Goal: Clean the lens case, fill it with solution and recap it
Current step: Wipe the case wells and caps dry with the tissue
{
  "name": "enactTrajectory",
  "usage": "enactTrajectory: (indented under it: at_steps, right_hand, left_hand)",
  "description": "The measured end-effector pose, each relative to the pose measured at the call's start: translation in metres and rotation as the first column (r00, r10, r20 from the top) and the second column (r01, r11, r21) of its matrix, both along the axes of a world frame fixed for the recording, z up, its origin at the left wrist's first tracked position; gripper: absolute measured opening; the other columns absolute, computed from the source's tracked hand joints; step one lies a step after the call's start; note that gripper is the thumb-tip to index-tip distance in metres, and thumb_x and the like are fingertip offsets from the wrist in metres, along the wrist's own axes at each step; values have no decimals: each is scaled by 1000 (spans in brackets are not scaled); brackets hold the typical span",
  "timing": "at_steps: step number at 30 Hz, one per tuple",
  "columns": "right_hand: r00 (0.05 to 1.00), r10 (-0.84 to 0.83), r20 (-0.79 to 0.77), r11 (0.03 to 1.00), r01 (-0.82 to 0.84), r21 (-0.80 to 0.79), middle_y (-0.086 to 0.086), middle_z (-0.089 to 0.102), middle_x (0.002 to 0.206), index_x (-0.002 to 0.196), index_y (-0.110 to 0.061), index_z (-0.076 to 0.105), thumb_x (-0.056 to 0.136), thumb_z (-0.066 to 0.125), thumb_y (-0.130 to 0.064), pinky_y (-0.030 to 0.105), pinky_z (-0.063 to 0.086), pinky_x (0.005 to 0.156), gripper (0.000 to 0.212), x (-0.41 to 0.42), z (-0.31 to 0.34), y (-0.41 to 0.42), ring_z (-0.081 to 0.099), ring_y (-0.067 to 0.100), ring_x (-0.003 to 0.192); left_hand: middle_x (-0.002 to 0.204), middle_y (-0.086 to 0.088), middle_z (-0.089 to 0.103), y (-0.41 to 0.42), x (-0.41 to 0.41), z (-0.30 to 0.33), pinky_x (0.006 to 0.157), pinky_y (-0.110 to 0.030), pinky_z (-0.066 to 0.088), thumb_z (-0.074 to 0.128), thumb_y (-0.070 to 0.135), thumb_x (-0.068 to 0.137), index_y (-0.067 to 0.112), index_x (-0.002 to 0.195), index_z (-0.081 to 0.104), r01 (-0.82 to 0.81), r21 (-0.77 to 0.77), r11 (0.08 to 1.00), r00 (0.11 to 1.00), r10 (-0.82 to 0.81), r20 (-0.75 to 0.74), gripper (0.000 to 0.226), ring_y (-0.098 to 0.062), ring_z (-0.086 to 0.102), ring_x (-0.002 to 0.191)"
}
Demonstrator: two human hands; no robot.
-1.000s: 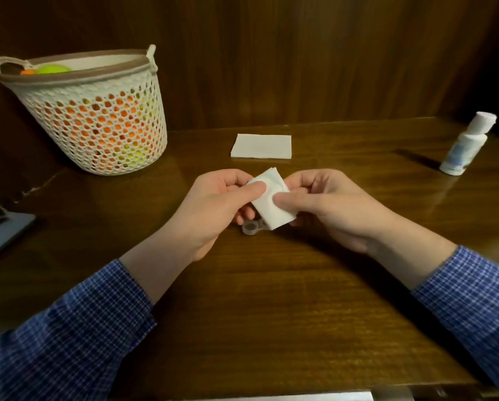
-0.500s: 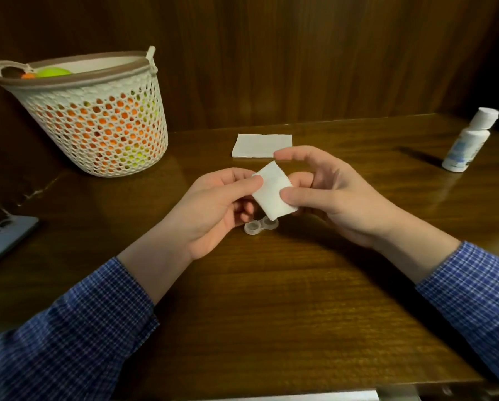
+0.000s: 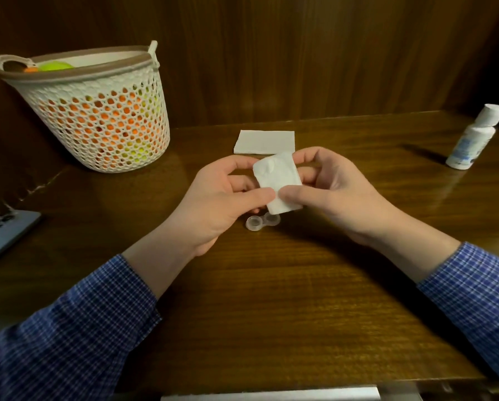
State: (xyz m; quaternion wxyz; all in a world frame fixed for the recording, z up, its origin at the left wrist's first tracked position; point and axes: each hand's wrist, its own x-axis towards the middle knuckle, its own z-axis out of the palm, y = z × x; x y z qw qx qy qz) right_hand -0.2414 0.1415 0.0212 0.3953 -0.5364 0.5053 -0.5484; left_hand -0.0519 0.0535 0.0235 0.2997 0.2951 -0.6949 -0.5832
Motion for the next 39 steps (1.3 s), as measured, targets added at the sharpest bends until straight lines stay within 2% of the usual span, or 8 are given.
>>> enactTrajectory:
  at_steps: [5, 9, 13, 18, 29, 33, 35, 39]
  right_hand:
    - [988, -8, -155, 1000, 11, 17, -3, 80, 106, 113, -17, 72, 88, 77, -8, 28, 63, 79, 27, -7, 0, 0, 76, 16, 100]
    - [941, -174, -289, 984, 151, -99, -17, 77, 102, 106, -33, 72, 91, 76, -20, 22, 60, 82, 20, -11, -5, -3, 72, 3, 100]
    - [747, -135, -651, 984, 21, -179, -17, 69, 93, 101, -27, 73, 95, 70, -30, 20, 51, 76, 8, -7, -14, -4, 64, 2, 88]
    - [608, -42, -793, 982, -123, -146, -11, 70, 104, 109, -25, 77, 92, 68, -30, 36, 56, 89, 20, -9, -14, -4, 63, 8, 99]
    - [604, 81, -793, 987, -160, -21, -10, 67, 102, 107, -24, 79, 91, 75, -29, 42, 55, 89, 17, -8, -20, -6, 64, 12, 97]
    - [682, 86, -726, 988, -153, -27, -15, 64, 102, 103, -30, 74, 94, 73, -25, 24, 51, 83, 10, -8, -18, -6, 63, 7, 95]
    - [775, 41, -630, 993, -101, -59, -23, 68, 101, 102, -43, 67, 94, 72, -27, 15, 49, 82, 18, -10, -15, -5, 64, 0, 97]
    - [918, -4, -397, 992, -46, -116, -14, 76, 105, 107, -33, 72, 92, 71, -30, 22, 56, 83, 15, -10, -10, -3, 70, 8, 99]
  left_hand:
    - [90, 2, 78, -4, 2, -6, 75, -23, 60, 83, 17, 84, 27, 127, 59, -30, -179, 983, 997, 42, 68, 50, -12, 75, 88]
    - [105, 22, 60, -10, 9, -11, 70, -10, 45, 80, 47, 78, 42, 115, 60, 139, -515, 846, 892, 120, 437, 43, 12, 55, 96]
    - [104, 21, 57, -11, 8, -16, 68, -9, 44, 80, 42, 79, 36, 113, 66, 240, -513, 824, 843, 86, 532, 37, 13, 56, 93]
    - [93, 16, 58, -12, 7, -21, 56, -4, 42, 79, 29, 85, 33, 104, 73, 222, -498, 838, 864, 67, 499, 21, 9, 57, 77]
    - [91, 17, 64, -9, 4, -23, 58, -10, 49, 80, 25, 81, 29, 100, 78, 208, -499, 841, 877, 66, 477, 19, -2, 63, 77]
    - [84, 16, 70, -10, 5, -18, 57, -17, 51, 80, 29, 84, 41, 98, 73, 193, -438, 878, 903, 16, 430, 20, -3, 63, 68]
    - [90, 17, 75, -13, 5, -12, 65, -20, 58, 80, 26, 85, 38, 99, 76, 114, -338, 934, 949, -2, 314, 19, -2, 70, 79]
    - [96, -2, 78, -10, 3, -7, 74, -26, 55, 83, 22, 80, 18, 102, 80, 62, 38, 997, 996, -64, 59, 22, -12, 71, 85]
